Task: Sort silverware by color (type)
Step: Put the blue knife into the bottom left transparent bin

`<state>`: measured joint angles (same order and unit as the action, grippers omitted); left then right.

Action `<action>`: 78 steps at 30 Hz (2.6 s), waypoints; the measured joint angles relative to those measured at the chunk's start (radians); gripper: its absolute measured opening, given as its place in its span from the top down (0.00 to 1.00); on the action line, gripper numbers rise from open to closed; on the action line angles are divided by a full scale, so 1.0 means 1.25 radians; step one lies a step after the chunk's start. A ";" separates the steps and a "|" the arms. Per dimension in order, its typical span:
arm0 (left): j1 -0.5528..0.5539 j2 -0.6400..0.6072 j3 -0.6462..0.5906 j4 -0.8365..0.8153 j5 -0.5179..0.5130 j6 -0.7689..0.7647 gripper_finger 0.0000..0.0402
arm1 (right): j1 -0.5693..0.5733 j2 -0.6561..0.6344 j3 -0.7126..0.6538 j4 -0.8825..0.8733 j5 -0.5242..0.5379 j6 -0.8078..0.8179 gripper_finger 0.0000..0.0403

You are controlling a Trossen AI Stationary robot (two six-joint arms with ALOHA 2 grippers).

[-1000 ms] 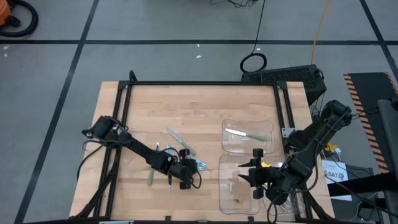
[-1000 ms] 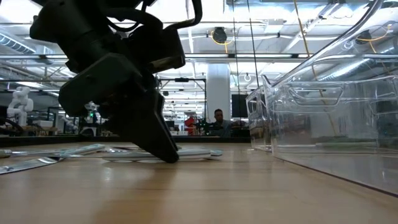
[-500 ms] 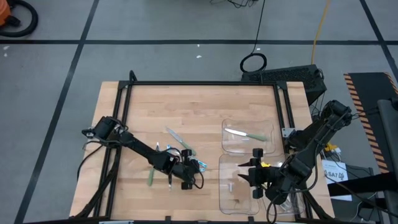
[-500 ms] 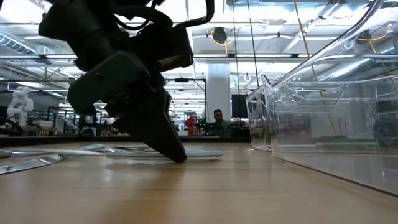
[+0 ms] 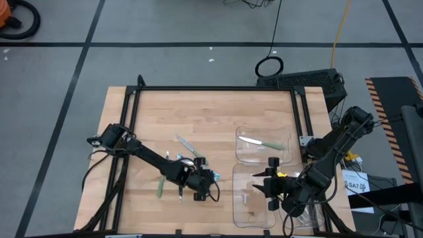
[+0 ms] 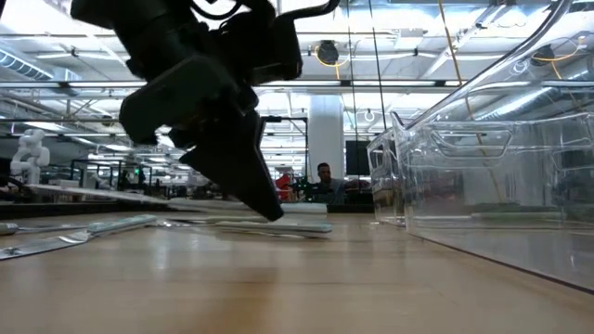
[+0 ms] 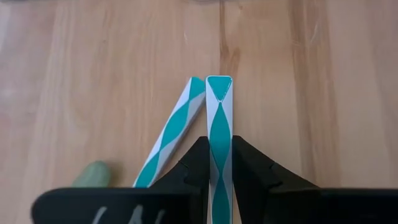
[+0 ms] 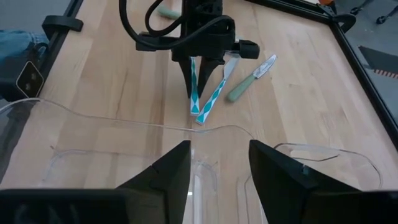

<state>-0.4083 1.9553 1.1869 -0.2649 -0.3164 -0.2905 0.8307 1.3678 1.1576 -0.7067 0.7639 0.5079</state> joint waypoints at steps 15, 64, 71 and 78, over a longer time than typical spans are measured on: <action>-0.024 -0.001 0.190 -0.241 -0.047 0.040 0.88 | 0.000 0.000 0.000 0.000 0.000 0.002 0.61; -0.036 0.151 0.475 -0.007 0.176 1.321 0.88 | 0.074 -0.059 0.000 -0.181 0.062 0.150 0.62; -0.022 0.176 0.473 0.027 0.238 1.388 0.88 | 0.074 -0.058 0.000 -0.180 0.062 0.150 0.62; -0.008 0.186 0.473 0.024 0.317 1.386 0.88 | 0.074 -0.058 0.000 -0.181 0.063 0.149 0.62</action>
<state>-0.4186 2.1882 1.7786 -0.2347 0.0804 1.4417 0.9230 1.2949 1.1580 -0.9325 0.8433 0.6937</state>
